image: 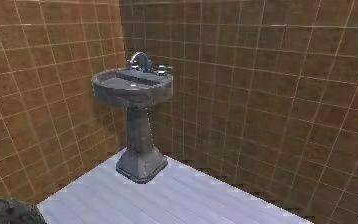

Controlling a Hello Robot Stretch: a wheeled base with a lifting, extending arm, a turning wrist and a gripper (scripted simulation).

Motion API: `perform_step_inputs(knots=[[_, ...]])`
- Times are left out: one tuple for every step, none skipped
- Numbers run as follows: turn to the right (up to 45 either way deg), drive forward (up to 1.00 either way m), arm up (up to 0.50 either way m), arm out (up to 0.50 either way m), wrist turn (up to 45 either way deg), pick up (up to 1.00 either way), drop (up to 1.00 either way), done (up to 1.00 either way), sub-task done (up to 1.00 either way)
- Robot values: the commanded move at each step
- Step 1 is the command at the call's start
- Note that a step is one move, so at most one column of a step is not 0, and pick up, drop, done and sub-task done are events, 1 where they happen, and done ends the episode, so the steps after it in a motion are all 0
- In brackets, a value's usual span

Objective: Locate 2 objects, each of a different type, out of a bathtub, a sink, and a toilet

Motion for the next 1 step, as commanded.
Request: perform_step_inputs(knots=[[0.0,0.55,0.0,0.0,0.0,0.0,0.0,0.0,0.0]])
